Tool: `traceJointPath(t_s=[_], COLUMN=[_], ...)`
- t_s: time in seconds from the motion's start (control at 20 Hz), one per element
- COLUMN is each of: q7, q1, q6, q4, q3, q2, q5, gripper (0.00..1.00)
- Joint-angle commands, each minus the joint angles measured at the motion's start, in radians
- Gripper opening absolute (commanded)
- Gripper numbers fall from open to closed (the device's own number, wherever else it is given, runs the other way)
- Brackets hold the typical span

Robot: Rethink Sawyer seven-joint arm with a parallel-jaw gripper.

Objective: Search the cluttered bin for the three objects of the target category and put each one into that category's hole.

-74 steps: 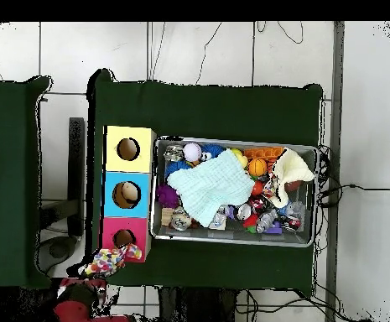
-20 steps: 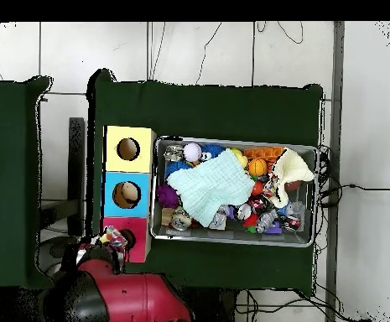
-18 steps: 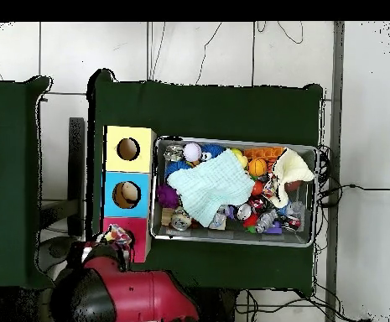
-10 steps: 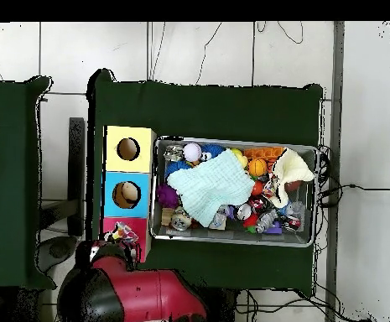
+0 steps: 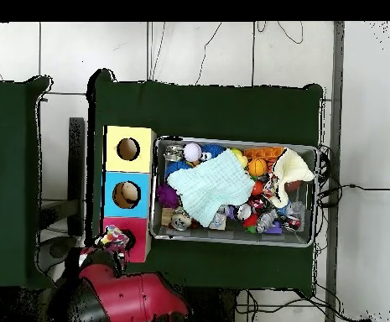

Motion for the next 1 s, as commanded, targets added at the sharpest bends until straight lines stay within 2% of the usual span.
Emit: traceJointPath(t_s=[0.05,0.2,0.5,0.85,1.0], q7=[0.116,0.101,0.087,0.089,0.091], q1=[0.025,0.034,0.032,0.027,0.022], q6=[0.056,0.144,0.245,0.305,0.297], q4=[-0.074,-0.113,-0.162,-0.205,-0.209], q3=[-0.026,-0.032,-0.033,-0.027,-0.024], q2=[0.013,-0.009,-0.028,-0.029,-0.027], q5=[-0.009,0.004,0.004,-0.006,-0.008], gripper=[0.00,0.00,0.00,0.00,0.00])
